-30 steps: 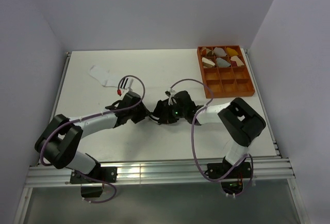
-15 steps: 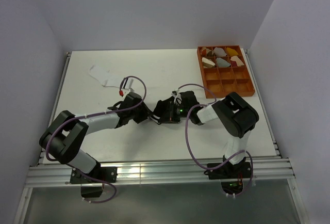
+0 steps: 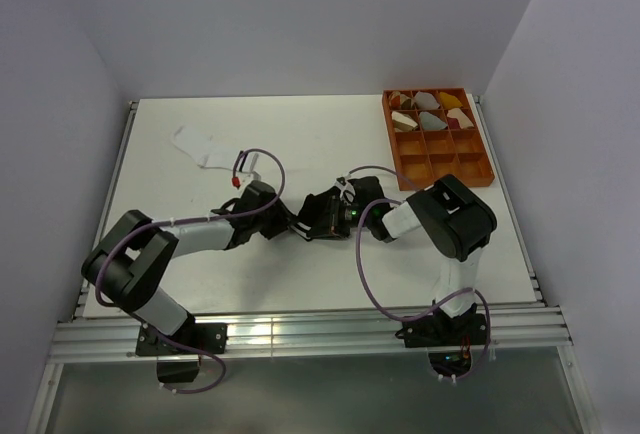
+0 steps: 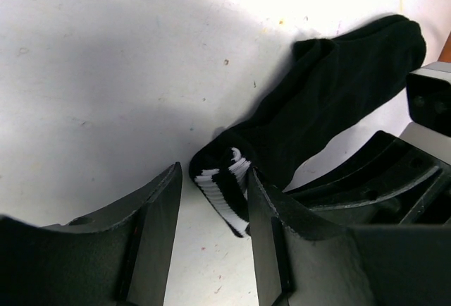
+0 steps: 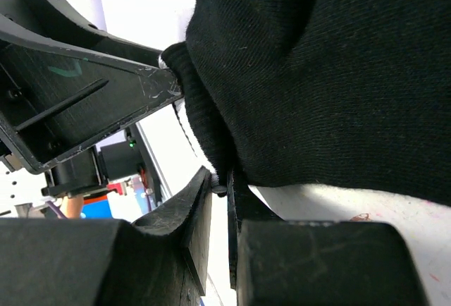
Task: Roll the socks
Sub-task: Roll the sock at the center of the board.
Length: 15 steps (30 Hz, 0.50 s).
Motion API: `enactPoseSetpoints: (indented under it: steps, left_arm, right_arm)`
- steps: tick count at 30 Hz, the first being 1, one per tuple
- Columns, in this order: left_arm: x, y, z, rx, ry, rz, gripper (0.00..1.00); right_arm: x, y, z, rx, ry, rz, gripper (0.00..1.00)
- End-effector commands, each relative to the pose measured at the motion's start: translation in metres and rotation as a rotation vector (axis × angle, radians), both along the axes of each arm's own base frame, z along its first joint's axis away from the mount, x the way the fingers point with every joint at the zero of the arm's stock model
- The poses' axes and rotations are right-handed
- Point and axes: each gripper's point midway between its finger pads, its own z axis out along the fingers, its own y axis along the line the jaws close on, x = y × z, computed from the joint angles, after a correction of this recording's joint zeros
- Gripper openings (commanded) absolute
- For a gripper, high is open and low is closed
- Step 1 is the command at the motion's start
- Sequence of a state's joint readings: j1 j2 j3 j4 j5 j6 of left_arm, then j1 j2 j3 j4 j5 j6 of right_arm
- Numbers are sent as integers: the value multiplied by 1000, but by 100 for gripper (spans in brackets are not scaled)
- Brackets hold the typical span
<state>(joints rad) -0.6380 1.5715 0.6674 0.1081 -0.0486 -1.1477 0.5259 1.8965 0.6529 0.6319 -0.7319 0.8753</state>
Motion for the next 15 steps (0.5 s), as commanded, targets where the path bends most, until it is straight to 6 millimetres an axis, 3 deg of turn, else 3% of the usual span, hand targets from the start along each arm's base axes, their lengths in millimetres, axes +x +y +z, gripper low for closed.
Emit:
enactPoseSetpoints:
  steps: [1,8,15]
  left_arm:
    - [0,3,-13,17,15,5,48]
    - [3,0,-20,46,26,-17,47]
    - [-1,1,-31,79,70,-37,32]
  right_arm:
    - [-9,-13,-28,-69,86,-33,0]
    - [-8,-13,-32,-83,103,-37,0]
    - [-2,-13,-29,-93,88,-49,0]
